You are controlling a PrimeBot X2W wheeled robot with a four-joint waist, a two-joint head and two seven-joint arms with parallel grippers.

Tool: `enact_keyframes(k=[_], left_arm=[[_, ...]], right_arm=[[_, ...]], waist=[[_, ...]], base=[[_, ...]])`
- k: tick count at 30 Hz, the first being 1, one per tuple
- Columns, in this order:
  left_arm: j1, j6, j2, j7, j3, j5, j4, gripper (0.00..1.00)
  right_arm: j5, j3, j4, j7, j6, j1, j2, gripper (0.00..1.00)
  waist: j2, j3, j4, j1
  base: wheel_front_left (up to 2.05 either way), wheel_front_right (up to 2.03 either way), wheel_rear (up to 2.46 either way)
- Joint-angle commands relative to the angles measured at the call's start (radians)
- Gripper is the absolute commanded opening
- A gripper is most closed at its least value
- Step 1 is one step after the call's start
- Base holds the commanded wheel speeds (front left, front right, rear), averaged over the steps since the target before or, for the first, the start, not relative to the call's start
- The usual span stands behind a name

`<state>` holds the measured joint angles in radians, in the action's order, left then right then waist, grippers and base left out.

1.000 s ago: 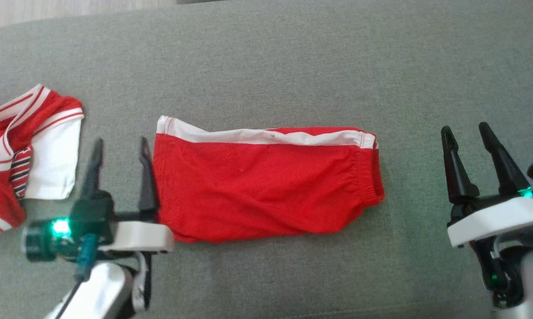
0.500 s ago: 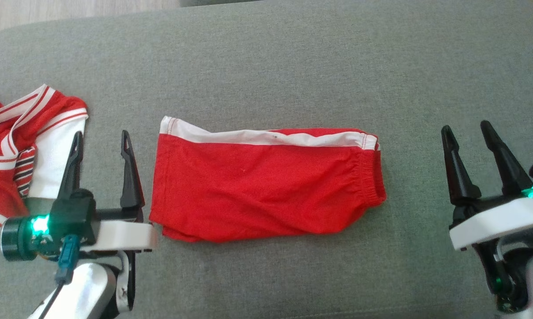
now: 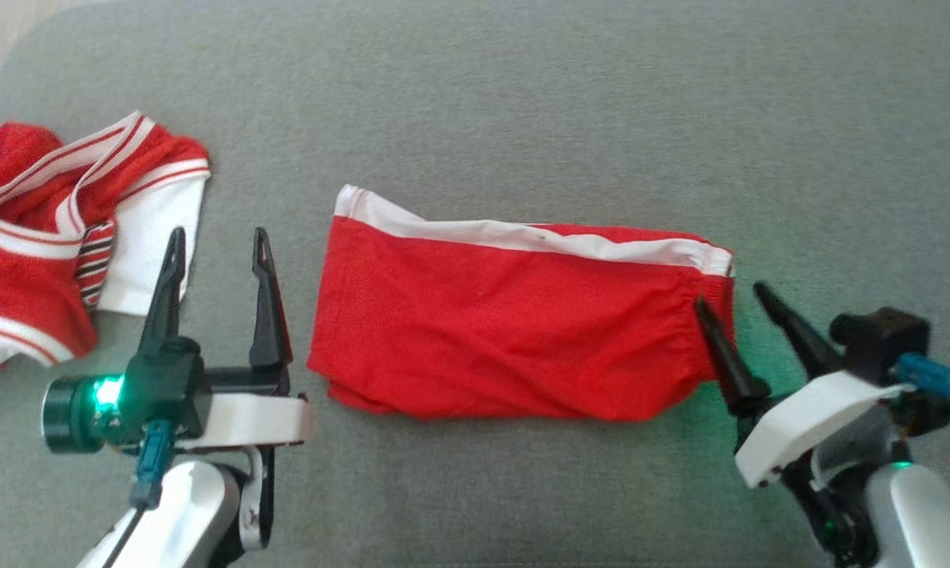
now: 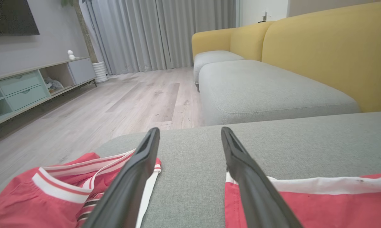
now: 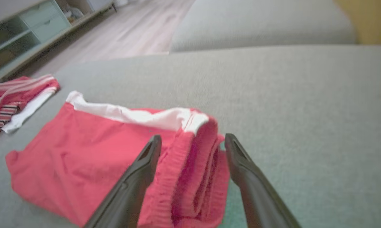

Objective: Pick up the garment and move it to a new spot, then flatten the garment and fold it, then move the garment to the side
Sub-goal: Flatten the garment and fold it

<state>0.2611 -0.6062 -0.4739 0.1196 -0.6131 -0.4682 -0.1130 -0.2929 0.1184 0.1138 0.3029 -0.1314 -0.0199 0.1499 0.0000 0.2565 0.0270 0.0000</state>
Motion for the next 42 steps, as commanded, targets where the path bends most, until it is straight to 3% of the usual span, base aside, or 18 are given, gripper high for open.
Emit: enact_keyframes(k=[1,8,17,18,19,27,35,38,42], left_arm=[[0.054,0.001,-0.015,0.017,0.042,0.001,-0.023,1.00],[0.063,0.005,0.009,0.048,0.039,-0.001,-0.014,1.00],[0.073,0.019,0.032,0.103,0.045,0.006,-0.022,1.00],[0.073,0.022,0.035,0.109,0.046,0.007,-0.021,1.00],[0.073,0.026,0.037,0.115,0.048,0.010,-0.021,1.00],[0.056,0.048,0.047,0.137,0.068,0.027,-0.016,1.00],[0.037,0.057,0.050,0.140,0.083,0.024,-0.009,1.00],[0.031,0.057,0.048,0.140,0.089,0.024,-0.005,1.00],[0.026,0.052,0.047,0.139,0.091,0.024,-0.005,1.00]], right_arm=[[-0.010,0.031,0.008,0.002,0.001,-0.019,0.021,1.00],[0.027,-0.004,-0.170,0.005,0.001,-0.042,0.024,1.00],[-0.045,-0.005,-0.299,-0.001,0.001,-0.081,0.005,1.00],[-0.056,-0.001,-0.307,0.002,0.001,-0.084,0.006,0.45],[-0.071,0.002,-0.310,-0.001,0.001,-0.085,0.005,0.00],[-0.140,-0.016,-0.262,-0.051,0.001,-0.081,0.062,0.00],[-0.189,-0.085,-0.184,-0.002,0.001,-0.058,0.150,0.00],[-0.266,-0.085,-0.123,0.076,0.001,-0.059,0.154,0.00],[-0.489,-0.071,-0.026,0.263,0.001,-0.071,0.103,0.00]], waist=[[0.0000,0.011,0.019,0.0000],[0.0000,0.022,0.050,0.0000],[0.0000,0.031,0.057,0.0000],[0.0000,0.030,0.057,0.0000],[0.0000,0.029,0.057,0.0000],[0.0000,0.019,0.051,0.0000],[0.0000,0.008,0.029,0.0000],[0.0000,0.001,0.017,0.0000],[0.0000,-0.004,0.003,0.0000]], base=[[0.00,0.00,0.00],[0.00,0.00,0.00],[0.00,0.00,0.00],[0.00,0.00,0.00],[0.00,0.00,0.00],[0.00,0.00,0.00],[0.00,0.00,0.00],[0.00,0.00,0.00],[0.00,0.00,0.00]])
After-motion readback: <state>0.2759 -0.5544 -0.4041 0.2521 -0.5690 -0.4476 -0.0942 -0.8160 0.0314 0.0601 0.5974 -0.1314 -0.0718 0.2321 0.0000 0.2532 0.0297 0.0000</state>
